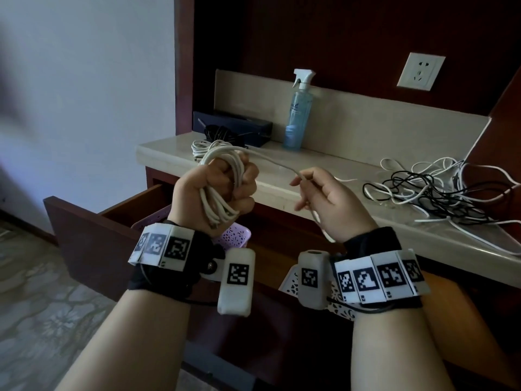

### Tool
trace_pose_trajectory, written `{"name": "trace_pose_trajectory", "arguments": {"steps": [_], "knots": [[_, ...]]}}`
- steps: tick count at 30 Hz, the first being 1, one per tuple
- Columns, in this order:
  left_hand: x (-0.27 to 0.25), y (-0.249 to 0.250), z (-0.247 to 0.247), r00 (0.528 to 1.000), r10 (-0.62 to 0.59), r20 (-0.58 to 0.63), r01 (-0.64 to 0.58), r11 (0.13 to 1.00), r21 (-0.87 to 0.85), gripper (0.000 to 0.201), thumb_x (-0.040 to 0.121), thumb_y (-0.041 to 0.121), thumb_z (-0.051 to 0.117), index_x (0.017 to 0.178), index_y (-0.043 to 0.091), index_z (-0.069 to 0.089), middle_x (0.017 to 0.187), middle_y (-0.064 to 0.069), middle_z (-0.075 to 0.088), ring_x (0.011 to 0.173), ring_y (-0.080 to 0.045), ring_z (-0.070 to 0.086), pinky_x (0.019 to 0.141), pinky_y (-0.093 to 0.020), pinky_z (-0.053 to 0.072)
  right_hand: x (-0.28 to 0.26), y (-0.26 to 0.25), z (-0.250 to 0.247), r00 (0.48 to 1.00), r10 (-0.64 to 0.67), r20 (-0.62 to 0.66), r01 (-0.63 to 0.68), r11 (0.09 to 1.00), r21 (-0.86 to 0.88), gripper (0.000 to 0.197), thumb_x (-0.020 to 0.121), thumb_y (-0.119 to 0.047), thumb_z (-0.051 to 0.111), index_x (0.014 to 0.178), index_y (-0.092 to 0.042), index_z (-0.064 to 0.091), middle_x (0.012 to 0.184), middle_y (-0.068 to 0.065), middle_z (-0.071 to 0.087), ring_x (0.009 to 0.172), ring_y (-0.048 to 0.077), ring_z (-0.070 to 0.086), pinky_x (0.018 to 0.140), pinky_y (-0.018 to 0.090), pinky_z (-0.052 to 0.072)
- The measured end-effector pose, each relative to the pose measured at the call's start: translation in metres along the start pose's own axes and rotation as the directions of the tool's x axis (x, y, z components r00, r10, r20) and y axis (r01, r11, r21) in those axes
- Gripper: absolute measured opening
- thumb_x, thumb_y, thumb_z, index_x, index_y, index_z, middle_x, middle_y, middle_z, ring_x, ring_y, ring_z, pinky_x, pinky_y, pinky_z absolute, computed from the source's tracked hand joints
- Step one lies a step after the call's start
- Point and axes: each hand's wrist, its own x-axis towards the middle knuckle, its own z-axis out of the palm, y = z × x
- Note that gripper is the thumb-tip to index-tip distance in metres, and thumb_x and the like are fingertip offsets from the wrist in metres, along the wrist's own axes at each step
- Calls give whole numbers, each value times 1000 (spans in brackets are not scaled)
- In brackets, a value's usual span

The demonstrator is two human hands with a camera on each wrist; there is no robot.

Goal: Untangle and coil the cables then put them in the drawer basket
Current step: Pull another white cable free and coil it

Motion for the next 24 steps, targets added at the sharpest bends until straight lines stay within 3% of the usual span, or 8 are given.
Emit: {"name": "trace_pose_trajectory", "arguments": {"steps": [3,6,8,11,12,16,19,24], "knots": [[1,4,-3,999,-4,-37,5,1000,14,49,55,13,69,98,7,46,79,-5,51,58,-10,44,48,-18,37,4,0,0,990,-59,-130,54,998,-43,19,97,-22,44,99,-25,63,75,-25,54,74,-15,52,67,5,39],[1,4,-4,988,57,-144,-49,997,53,59,46,17,77,99,6,55,88,-7,58,55,-11,43,47,-19,33,8,-4,1,980,-91,-179,78,994,-75,21,94,-19,51,103,-21,69,96,-20,61,93,-12,52,77,-3,34],[1,4,-2,981,95,-171,-85,994,66,63,44,17,78,102,5,57,96,-7,62,54,-11,44,47,-19,33,8,-7,3,987,-65,-150,46,991,-122,20,94,-21,52,99,-20,71,95,-14,65,89,-4,56,75,2,39],[1,2,-1,982,106,-157,-99,994,53,66,46,18,78,107,5,56,102,-7,64,55,-10,45,49,-19,32,5,-12,6,997,10,-81,-26,981,-191,20,94,-27,51,92,-25,71,88,-3,70,83,15,62,77,28,47],[1,1,-1,982,102,-157,-94,994,58,63,47,19,78,105,6,59,103,-7,65,56,-10,44,50,-20,31,5,-14,7,998,36,-53,-46,977,-206,20,93,-29,50,90,-27,70,86,-4,69,83,16,61,75,29,47],[3,-3,5,962,130,-241,-95,984,151,28,59,8,58,86,9,67,101,-8,68,59,-11,41,51,-20,29,3,-18,10,990,123,66,-103,964,-246,22,94,-33,48,92,-30,70,96,-12,68,92,8,57,77,24,42],[6,-7,9,933,167,-319,-113,977,183,37,64,5,37,86,10,66,100,-7,68,59,-12,38,50,-20,28,2,-17,11,982,154,111,-124,963,-240,22,94,-32,49,93,-31,71,101,-14,68,94,5,57,75,19,41],[8,-10,12,924,193,-329,-145,976,164,33,60,6,44,92,7,51,84,-7,57,63,-13,39,49,-19,33,0,-17,13,971,179,161,-136,959,-250,21,93,-31,50,93,-32,70,100,-16,65,91,3,53,72,6,34]]}}
